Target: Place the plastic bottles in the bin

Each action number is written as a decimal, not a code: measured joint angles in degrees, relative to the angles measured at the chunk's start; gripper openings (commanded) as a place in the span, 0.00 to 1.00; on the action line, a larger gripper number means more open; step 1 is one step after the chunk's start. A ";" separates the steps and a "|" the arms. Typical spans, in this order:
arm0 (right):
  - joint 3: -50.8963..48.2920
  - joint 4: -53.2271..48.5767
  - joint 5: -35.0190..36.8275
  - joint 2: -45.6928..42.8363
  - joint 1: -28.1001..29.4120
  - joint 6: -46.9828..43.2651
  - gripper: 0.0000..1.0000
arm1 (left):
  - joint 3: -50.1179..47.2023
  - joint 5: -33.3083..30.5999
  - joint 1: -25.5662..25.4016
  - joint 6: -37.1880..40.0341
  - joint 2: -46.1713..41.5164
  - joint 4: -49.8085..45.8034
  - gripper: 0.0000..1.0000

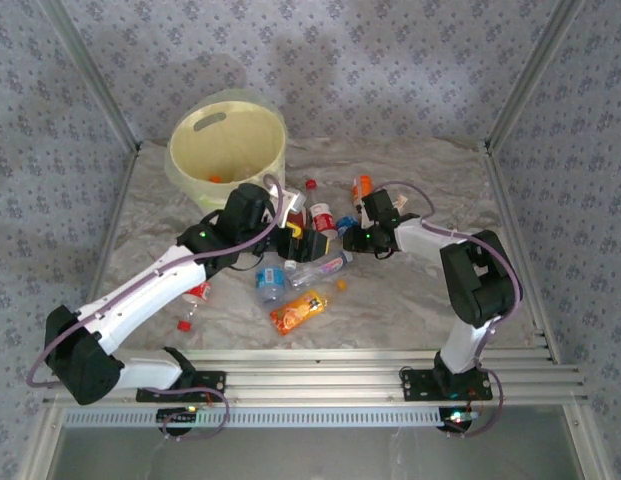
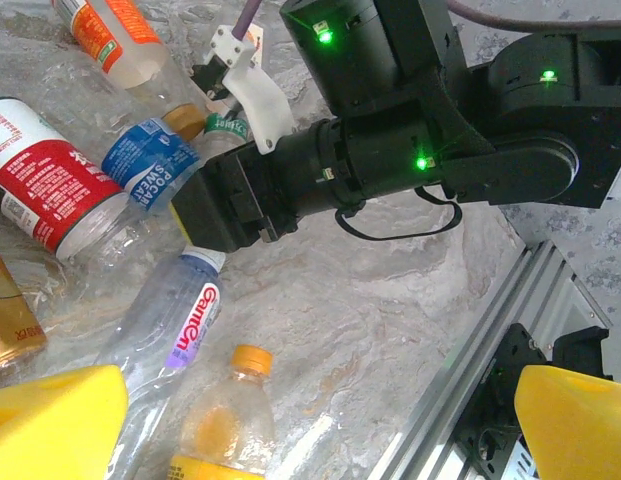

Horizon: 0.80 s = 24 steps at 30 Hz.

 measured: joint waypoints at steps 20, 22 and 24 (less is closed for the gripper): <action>-3.93 -1.64 2.08 -17.03 2.97 -1.49 0.34 | 0.00 -0.07 0.00 -8.48 3.26 5.44 1.00; -4.66 -2.01 1.49 -19.96 3.72 -1.46 0.34 | 0.00 0.20 0.00 -11.28 3.74 6.84 1.00; -5.51 -2.38 0.72 -23.10 4.50 -1.46 0.34 | 0.00 0.48 0.00 -14.10 4.24 8.26 1.00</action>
